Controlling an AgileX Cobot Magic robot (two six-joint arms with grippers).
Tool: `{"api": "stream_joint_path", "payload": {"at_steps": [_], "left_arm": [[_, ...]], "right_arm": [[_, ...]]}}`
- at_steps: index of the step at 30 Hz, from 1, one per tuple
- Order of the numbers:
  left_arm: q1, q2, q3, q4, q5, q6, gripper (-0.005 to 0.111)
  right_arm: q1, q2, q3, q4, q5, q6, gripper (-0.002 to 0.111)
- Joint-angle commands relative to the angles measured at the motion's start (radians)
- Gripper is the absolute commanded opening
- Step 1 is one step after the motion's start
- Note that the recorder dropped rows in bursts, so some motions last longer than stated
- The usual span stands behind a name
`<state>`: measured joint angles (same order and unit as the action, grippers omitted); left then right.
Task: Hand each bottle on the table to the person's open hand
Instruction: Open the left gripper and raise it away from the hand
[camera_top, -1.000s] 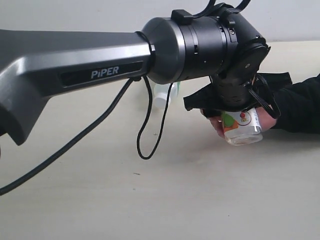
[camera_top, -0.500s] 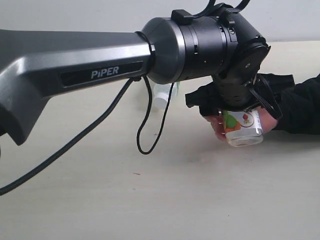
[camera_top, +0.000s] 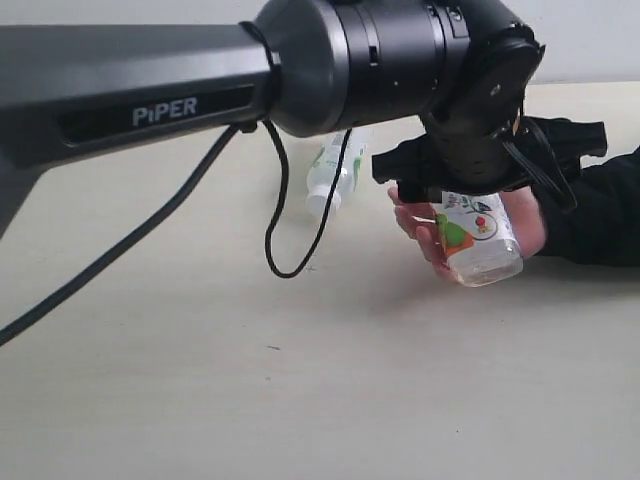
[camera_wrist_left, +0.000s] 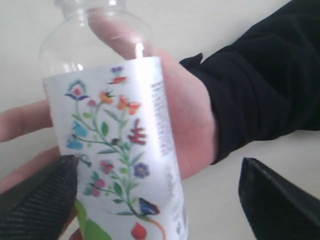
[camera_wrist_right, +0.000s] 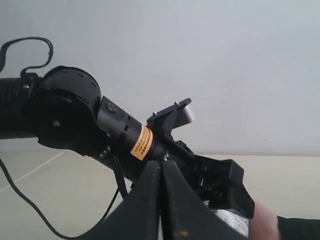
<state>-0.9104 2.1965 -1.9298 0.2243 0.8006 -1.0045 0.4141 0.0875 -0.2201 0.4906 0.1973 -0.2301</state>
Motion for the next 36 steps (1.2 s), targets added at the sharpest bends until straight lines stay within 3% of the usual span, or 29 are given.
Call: {"api": "stream_joint_path", "payload": {"at_steps": [1, 7, 10, 12, 17, 22, 24, 27, 30, 34, 36], "left_arm": [[0.004, -0.048, -0.001, 0.005, -0.016, 0.041, 0.084], [0.004, -0.091, -0.001, 0.032, -0.022, 0.093, 0.084], [0.008, -0.119, -0.001, 0.056, -0.024, 0.122, 0.078], [0.017, -0.139, -0.001, 0.052, -0.016, 0.142, 0.066], [0.052, -0.2, -0.001, 0.045, 0.131, 0.144, 0.005], [0.127, -0.261, -0.001, 0.025, 0.375, 0.427, 0.0], [0.134, -0.279, -0.001, 0.025, 0.39, 0.474, 0.0], [0.134, -0.306, 0.006, 0.025, 0.375, 0.508, 0.0], [0.158, -0.341, 0.128, 0.059, 0.305, 0.535, 0.0], [0.239, -0.422, 0.397, 0.076, 0.08, 0.552, 0.0], [0.312, -0.514, 0.616, 0.073, -0.171, 0.637, 0.0]], "right_arm": [[0.004, -0.005, 0.004, 0.0, -0.007, -0.001, 0.0], [0.004, -0.005, 0.004, 0.0, -0.007, -0.001, 0.0], [0.004, -0.005, 0.004, 0.0, -0.007, -0.001, 0.0], [0.004, -0.005, 0.004, 0.0, -0.007, -0.001, 0.0], [0.004, -0.005, 0.004, 0.0, -0.007, -0.001, 0.0], [0.004, -0.005, 0.004, 0.0, -0.007, -0.001, 0.0], [0.004, -0.005, 0.004, 0.0, -0.007, -0.001, 0.0], [0.004, -0.005, 0.004, 0.0, -0.007, -0.001, 0.0], [0.004, -0.005, 0.004, 0.0, -0.007, -0.001, 0.0], [0.004, -0.005, 0.004, 0.0, -0.007, -0.001, 0.0], [0.004, -0.005, 0.004, 0.0, -0.007, -0.001, 0.0]]}}
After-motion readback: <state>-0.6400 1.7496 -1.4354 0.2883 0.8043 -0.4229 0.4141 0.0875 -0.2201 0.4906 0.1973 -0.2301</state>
